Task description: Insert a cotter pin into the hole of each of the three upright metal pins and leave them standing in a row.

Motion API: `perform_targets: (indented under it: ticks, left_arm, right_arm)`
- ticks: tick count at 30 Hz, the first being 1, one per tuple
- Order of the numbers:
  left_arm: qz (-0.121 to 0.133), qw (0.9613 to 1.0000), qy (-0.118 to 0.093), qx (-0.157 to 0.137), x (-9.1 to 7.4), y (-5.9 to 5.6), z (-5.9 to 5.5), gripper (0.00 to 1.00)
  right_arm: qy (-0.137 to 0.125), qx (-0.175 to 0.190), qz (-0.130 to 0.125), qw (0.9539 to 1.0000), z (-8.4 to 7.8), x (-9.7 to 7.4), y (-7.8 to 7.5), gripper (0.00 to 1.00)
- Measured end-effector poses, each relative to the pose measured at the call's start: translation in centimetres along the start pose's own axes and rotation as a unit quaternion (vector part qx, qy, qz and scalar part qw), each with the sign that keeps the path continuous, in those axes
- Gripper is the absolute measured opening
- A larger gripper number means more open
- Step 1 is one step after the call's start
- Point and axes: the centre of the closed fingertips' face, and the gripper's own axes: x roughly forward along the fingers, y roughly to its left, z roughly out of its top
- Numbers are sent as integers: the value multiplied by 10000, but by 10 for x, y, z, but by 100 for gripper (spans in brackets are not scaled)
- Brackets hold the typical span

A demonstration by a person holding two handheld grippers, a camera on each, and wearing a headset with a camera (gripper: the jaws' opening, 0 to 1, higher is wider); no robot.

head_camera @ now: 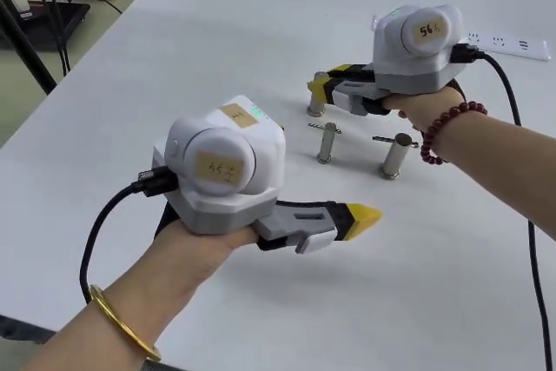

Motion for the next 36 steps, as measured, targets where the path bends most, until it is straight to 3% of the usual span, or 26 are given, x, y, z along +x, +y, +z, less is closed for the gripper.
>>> perform_targets:
  ticks: [12, 19, 32, 36]
  left_arm:
    - [-16, 10000, -1, 4, 1, 0, 0, 86]
    - [-10, 10000, -22, 30, 0, 1, 2, 87]
    - [-47, 9999, -56, 77, 0, -1, 5, 87]
    - [-54, 9999, -48, 78, 0, -2, 5, 86]
  right_arm:
    - [58, -119, -119, 9998, -1, -13, -5, 8]
    - [89, -36, -274, 9996, -7, -36, -18, 8]
    - [293, 80, -684, 9972, -36, -81, -41, 8]
    - [315, 177, -841, 9958, -43, -98, -54, 8]
